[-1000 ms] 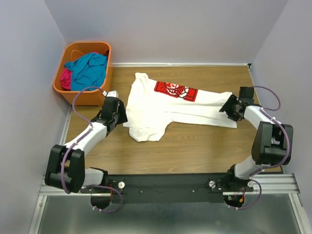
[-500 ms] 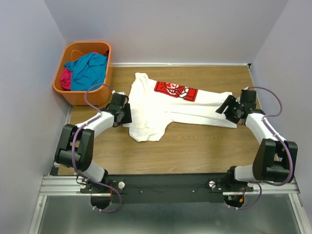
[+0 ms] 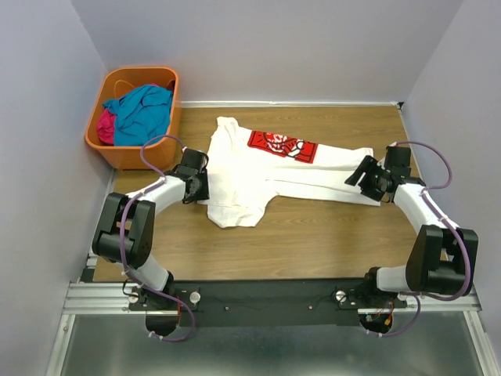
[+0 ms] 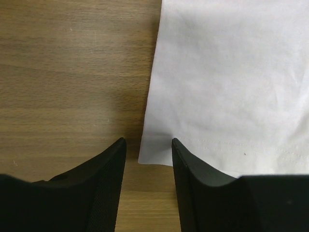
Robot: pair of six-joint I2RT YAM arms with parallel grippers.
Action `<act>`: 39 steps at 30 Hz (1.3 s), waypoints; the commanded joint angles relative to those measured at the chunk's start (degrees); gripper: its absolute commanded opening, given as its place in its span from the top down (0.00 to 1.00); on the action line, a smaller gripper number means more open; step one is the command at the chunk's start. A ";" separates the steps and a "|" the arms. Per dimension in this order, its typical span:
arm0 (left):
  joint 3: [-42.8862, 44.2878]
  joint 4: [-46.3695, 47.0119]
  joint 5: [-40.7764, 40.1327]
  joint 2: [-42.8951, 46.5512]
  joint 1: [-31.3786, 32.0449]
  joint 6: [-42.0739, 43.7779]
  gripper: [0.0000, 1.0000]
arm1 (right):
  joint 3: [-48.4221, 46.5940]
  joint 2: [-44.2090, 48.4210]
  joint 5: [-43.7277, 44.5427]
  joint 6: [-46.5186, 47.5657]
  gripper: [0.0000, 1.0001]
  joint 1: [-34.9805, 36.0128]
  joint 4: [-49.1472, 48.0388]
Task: Fold and stack the t-shirts
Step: Flatten the tshirt out
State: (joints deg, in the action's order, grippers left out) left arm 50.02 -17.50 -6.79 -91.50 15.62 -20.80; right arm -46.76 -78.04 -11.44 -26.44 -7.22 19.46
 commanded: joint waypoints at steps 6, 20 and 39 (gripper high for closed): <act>0.69 -0.96 0.81 -2.62 0.73 0.41 0.51 | 0.27 0.61 -1.13 1.04 0.25 0.19 0.93; -2.47 -1.31 1.25 -3.86 1.96 -0.74 0.98 | 0.53 0.78 -0.07 1.21 0.25 0.28 0.84; -1.06 -0.44 0.46 8.36 1.96 -0.03 1.00 | -4.21 -3.78 15.56 -1.25 0.28 0.19 2.60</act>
State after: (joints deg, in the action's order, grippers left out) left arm 49.98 -18.90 -6.50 -85.62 17.39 -21.26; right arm -48.77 -79.99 -5.02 -26.24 -7.18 20.43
